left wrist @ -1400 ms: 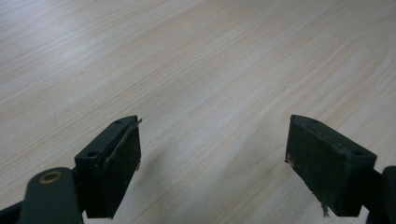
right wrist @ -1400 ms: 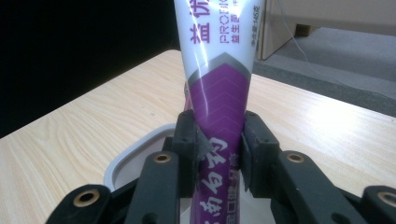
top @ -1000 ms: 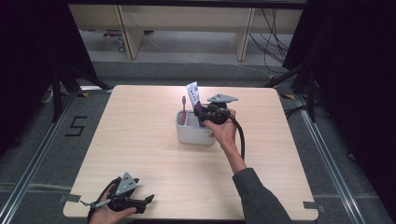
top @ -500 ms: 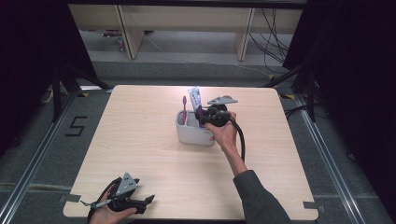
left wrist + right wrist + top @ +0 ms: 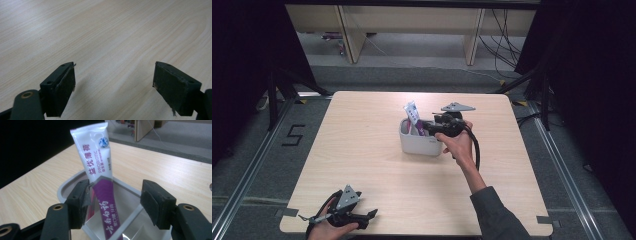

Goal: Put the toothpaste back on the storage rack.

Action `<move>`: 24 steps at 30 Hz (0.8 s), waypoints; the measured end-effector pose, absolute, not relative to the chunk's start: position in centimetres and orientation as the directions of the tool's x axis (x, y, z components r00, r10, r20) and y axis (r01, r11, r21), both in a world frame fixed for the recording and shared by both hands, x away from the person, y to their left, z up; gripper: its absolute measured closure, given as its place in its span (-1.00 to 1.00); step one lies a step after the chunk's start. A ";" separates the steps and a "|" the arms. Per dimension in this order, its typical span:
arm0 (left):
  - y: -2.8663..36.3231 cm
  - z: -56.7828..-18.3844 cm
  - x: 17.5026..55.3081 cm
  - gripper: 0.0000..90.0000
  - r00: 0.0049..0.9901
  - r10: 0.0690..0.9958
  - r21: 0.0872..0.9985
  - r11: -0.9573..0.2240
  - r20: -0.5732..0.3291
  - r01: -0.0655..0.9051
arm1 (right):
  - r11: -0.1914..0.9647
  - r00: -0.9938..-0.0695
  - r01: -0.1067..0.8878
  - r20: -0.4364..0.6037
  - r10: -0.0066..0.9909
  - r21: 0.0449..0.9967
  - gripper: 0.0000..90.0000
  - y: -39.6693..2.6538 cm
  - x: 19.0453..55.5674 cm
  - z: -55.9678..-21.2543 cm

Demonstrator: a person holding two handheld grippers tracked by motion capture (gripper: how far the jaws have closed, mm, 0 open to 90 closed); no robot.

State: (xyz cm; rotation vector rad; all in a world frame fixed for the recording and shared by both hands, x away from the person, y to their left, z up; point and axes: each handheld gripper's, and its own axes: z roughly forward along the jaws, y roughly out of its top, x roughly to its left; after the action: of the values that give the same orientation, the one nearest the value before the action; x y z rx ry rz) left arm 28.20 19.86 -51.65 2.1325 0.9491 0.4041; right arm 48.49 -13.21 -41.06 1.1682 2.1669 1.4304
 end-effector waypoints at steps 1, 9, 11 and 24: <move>19.9 -51.7 28.2 -0.61 0.675 0.738 0.746 -0.441 -0.016 0.500 | 0.190 -0.630 0.447 0.157 0.761 0.874 -0.11 -13.5 48.4 -40.9; 19.9 -51.6 28.2 -0.61 0.674 0.738 0.742 -0.447 -0.009 0.500 | 0.161 -0.622 0.456 0.183 0.762 0.875 -0.19 -15.2 47.1 -40.3; 19.9 -51.6 28.2 -0.61 0.673 0.740 0.742 -0.445 -0.011 0.501 | 0.155 -0.614 0.475 0.200 0.764 0.866 -0.21 -15.6 46.6 -40.3; 19.8 -51.5 28.2 -0.61 0.676 0.737 0.741 -0.449 -0.009 0.499 | 0.190 -0.632 0.445 0.157 0.759 0.875 -0.27 -17.6 44.5 -40.7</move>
State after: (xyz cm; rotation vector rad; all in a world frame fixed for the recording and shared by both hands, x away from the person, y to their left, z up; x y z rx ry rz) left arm 28.19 19.84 -51.54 2.1419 0.9470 0.4082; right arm 44.50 -17.64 -40.65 1.1403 2.1589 1.4192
